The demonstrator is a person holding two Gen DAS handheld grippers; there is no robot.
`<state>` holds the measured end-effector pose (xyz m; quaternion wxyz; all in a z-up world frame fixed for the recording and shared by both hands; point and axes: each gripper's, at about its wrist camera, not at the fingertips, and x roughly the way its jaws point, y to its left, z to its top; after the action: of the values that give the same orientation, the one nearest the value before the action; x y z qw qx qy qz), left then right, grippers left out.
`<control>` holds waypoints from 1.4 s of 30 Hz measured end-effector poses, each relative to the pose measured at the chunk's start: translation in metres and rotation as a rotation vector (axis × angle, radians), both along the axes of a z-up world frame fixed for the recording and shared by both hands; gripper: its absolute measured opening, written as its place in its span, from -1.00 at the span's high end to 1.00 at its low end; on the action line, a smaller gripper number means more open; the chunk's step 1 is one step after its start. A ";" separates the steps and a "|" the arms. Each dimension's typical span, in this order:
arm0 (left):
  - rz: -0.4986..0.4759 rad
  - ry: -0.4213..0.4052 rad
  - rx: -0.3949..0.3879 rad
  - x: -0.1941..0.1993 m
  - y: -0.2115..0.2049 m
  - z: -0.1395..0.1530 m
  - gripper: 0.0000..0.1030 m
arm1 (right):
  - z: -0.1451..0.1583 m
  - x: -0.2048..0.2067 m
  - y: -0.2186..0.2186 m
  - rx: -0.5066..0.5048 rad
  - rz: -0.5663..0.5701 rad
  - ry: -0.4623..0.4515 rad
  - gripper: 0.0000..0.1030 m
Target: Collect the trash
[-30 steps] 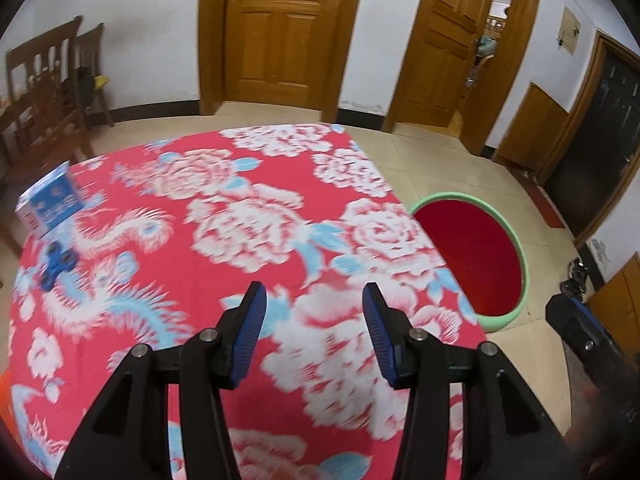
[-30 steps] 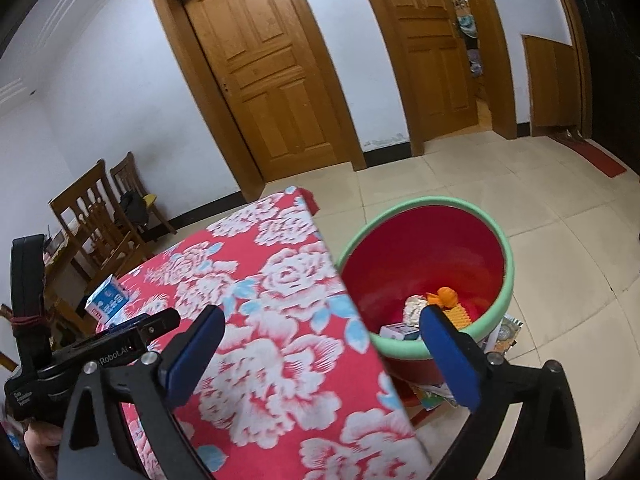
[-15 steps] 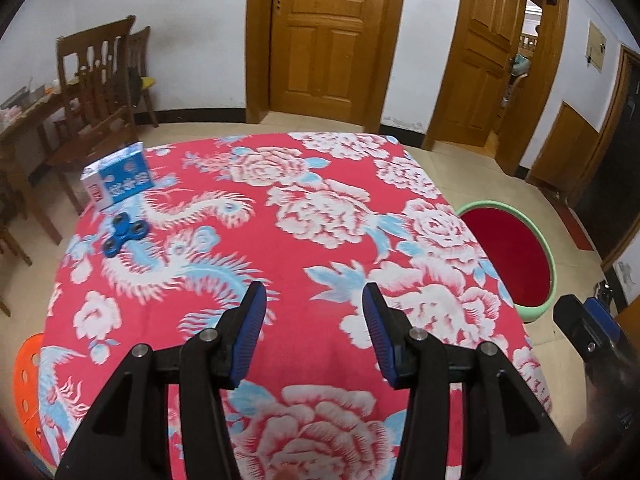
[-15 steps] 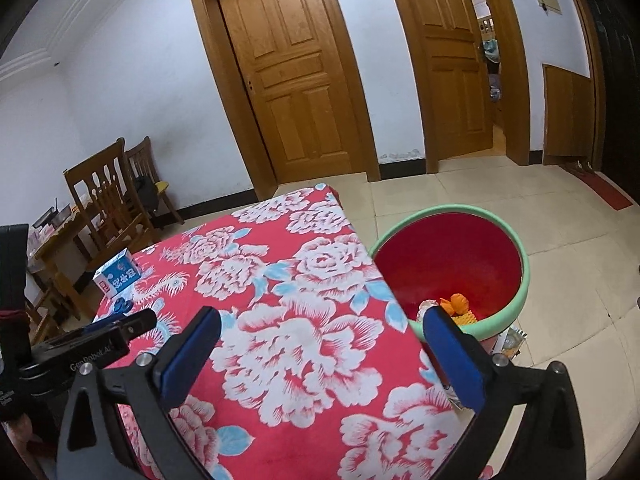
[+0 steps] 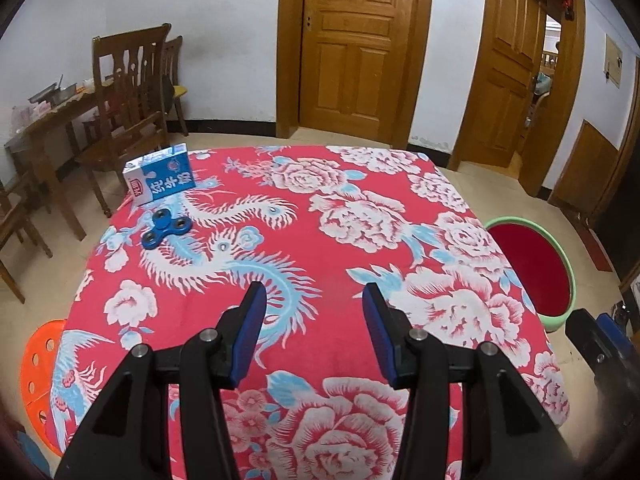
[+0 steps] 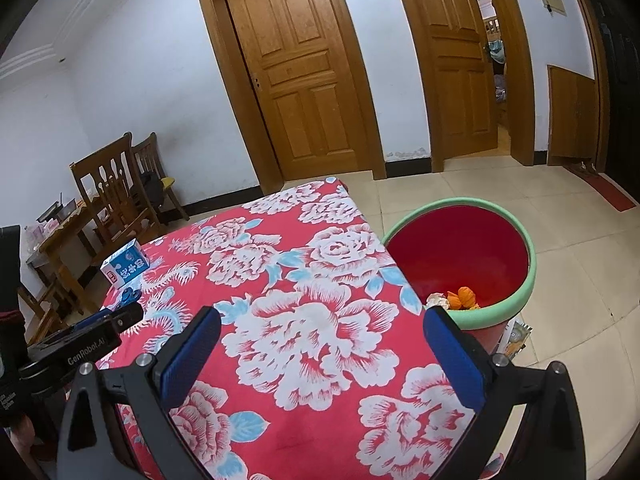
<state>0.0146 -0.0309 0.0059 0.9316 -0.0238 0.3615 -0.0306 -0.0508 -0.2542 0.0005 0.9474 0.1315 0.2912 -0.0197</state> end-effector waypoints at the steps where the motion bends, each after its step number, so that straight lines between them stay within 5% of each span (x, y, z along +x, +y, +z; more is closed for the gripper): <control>1: 0.001 -0.002 0.001 0.000 0.001 0.000 0.03 | 0.000 0.000 0.001 0.000 0.002 0.000 -1.00; 42: 0.003 -0.012 0.006 -0.005 0.001 0.002 0.03 | 0.001 -0.002 0.002 0.008 0.008 0.001 -1.00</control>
<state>0.0099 -0.0298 0.0084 0.9339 -0.0213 0.3557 -0.0285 -0.0524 -0.2524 0.0012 0.9468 0.1343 0.2922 -0.0148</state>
